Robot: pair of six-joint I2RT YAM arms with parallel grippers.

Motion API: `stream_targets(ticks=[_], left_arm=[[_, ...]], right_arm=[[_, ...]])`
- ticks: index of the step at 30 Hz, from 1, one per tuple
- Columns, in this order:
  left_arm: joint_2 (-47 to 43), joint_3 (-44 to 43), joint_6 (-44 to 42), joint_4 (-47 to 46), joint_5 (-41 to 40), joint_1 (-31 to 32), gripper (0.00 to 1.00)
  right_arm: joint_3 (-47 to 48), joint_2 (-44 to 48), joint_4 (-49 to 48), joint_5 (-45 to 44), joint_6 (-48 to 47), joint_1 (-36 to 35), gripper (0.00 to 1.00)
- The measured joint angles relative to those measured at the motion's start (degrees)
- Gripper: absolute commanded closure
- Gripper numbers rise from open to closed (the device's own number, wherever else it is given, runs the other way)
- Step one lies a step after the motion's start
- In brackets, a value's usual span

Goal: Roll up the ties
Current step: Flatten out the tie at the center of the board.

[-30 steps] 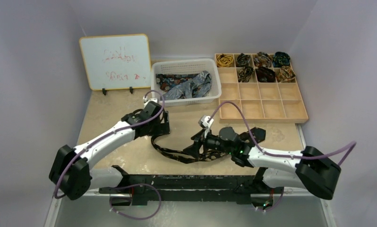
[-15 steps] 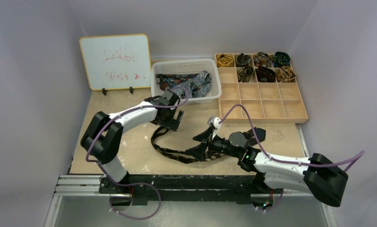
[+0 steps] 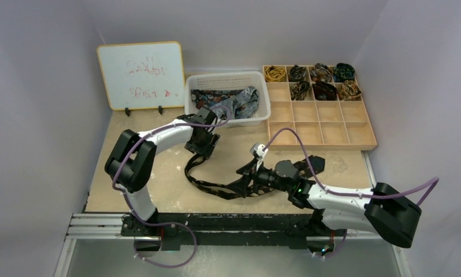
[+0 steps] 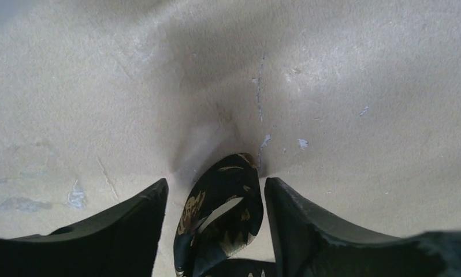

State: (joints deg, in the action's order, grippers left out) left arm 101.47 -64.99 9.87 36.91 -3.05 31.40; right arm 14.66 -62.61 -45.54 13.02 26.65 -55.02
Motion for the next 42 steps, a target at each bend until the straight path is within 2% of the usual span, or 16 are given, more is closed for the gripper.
stream_targets(ticks=[9, 11, 16, 21, 26, 36, 38, 42], left_arm=[[0.00, -0.48, 0.61, 0.59, 2.67, -2.49, 0.95], [-0.70, -0.20, 2.14, 0.37, 2.69, -3.06, 1.00], [-10.23, 6.14, 8.57, -1.64, 0.87, -4.87, 1.00], [-26.18, 13.55, 18.08, -3.48, -4.85, -9.25, 0.96], [-39.87, 21.66, 27.56, -4.98, -6.58, -12.28, 0.93], [-52.15, 33.27, 47.04, -0.13, -8.07, -12.26, 0.90], [-54.90, 34.18, 50.03, 1.53, -8.46, -12.26, 0.90], [-58.71, 34.80, 53.22, 3.61, -9.22, -12.26, 0.89]], right_arm=[[3.34, -5.88, 2.58, -0.59, -1.14, 0.00, 0.12], [5.40, -9.11, 3.61, -1.14, -1.49, 0.00, 0.13], [9.25, -15.43, 5.90, -1.84, -1.60, 0.00, 0.13], [9.55, -15.78, 6.27, -2.19, -1.01, -0.11, 0.12], [12.20, -17.68, 7.74, 0.31, -1.86, -0.66, 0.12], [17.62, -24.76, 13.29, 3.93, -6.56, -11.32, 0.17], [18.95, -27.04, 15.08, 1.90, -7.54, -12.81, 0.20], [21.46, -28.98, 19.41, -7.82, -9.09, -16.37, 0.21]])
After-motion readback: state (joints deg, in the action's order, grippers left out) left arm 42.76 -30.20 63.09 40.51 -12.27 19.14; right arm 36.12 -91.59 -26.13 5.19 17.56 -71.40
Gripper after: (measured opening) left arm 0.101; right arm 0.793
